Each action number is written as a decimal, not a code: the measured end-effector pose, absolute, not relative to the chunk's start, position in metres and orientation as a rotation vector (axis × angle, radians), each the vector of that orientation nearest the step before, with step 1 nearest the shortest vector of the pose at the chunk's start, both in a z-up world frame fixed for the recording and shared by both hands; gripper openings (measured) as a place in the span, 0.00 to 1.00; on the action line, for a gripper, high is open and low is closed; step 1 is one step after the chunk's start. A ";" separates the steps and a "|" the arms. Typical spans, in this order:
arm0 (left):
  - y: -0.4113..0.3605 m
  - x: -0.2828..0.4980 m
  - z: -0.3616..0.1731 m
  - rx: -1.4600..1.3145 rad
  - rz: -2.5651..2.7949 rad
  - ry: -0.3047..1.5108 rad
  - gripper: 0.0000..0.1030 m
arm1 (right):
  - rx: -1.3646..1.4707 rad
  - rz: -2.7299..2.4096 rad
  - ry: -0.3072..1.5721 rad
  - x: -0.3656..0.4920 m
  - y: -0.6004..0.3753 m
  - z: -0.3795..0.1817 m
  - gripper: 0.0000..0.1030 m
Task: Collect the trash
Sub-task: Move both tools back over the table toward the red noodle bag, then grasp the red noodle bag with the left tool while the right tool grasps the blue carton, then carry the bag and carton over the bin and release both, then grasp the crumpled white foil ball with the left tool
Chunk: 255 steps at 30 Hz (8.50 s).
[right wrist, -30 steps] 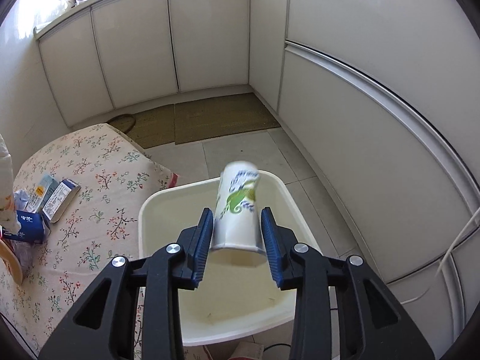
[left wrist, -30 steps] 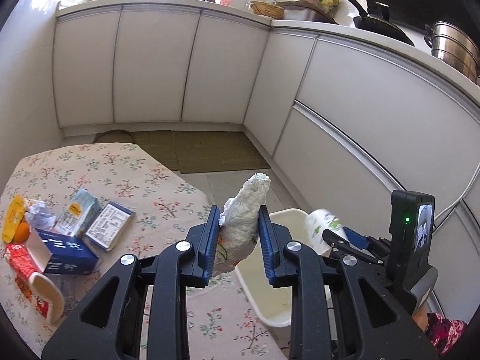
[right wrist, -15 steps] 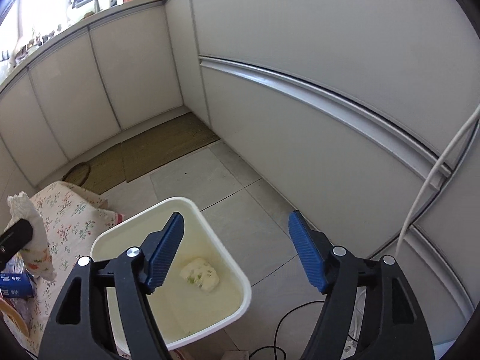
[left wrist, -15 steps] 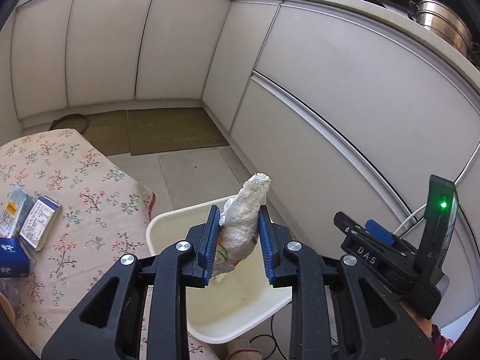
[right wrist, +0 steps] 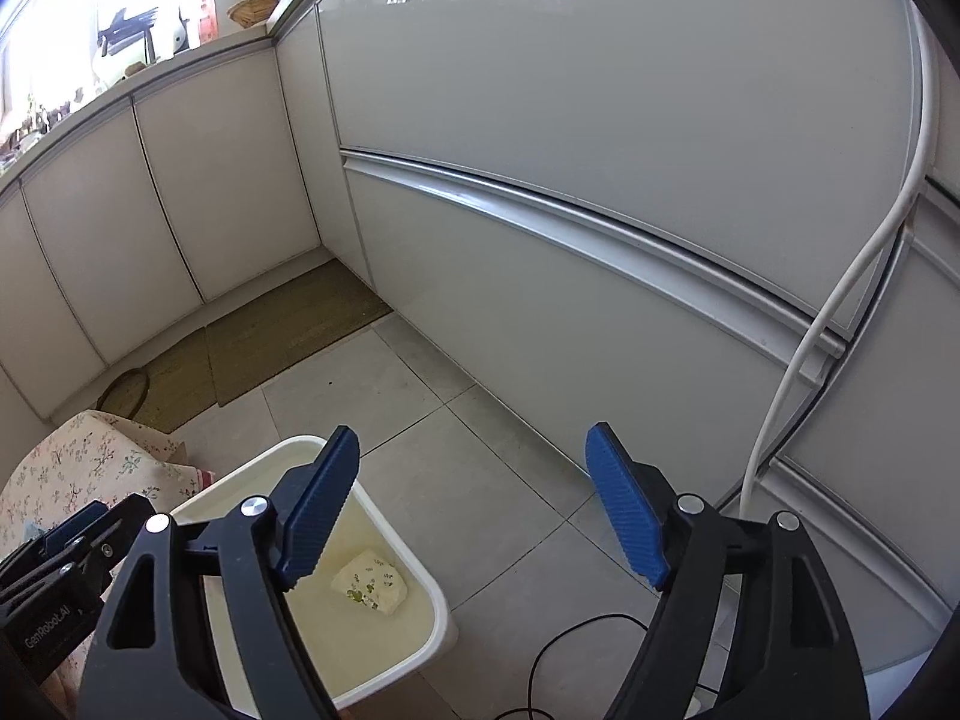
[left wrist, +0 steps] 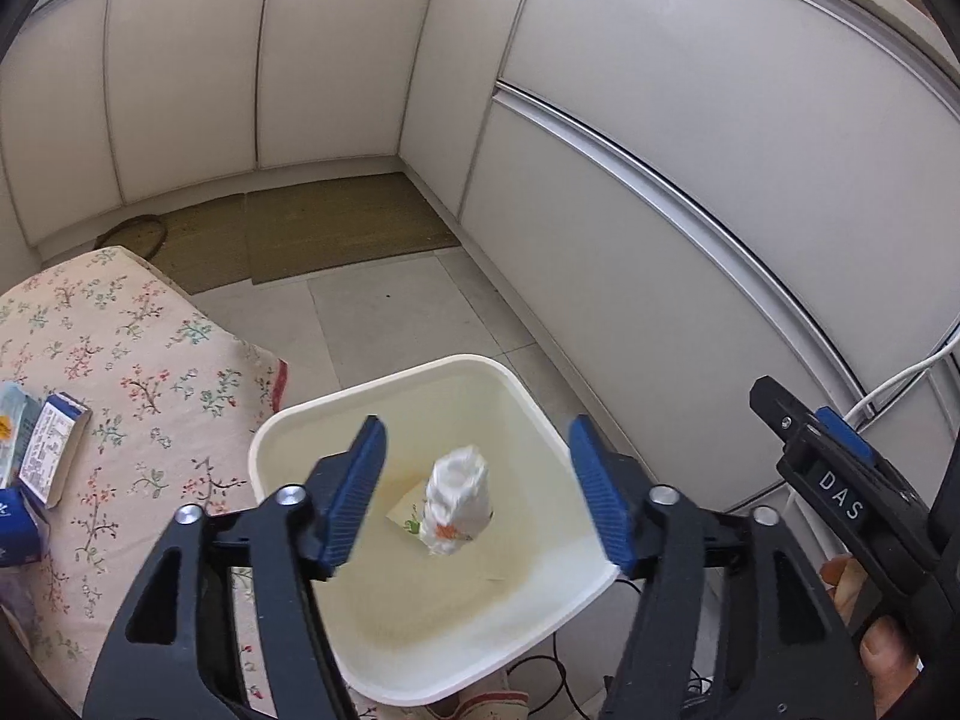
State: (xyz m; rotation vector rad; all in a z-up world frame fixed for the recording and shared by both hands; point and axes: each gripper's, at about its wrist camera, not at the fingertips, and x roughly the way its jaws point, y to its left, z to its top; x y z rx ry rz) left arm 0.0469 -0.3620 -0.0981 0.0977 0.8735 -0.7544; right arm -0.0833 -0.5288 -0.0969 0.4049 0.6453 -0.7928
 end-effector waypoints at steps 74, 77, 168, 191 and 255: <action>0.091 0.110 -0.043 -0.468 -0.139 0.935 0.32 | -0.484 0.375 0.697 0.090 -0.096 -0.137 0.94; 0.100 0.107 -0.034 -0.473 -0.128 0.902 0.32 | -0.487 0.365 0.702 0.096 -0.088 -0.146 0.94; -0.172 0.102 -0.053 -0.232 -0.584 0.873 0.32 | 0.142 -0.491 0.596 -0.001 -0.395 -0.071 0.72; -0.309 0.063 -0.100 -0.064 -0.846 0.956 0.33 | 0.183 -0.777 0.516 -0.045 -0.470 -0.067 0.88; 0.102 0.181 -0.129 -0.512 0.179 0.956 0.93 | -0.032 -0.218 0.733 0.102 -0.196 -0.094 0.94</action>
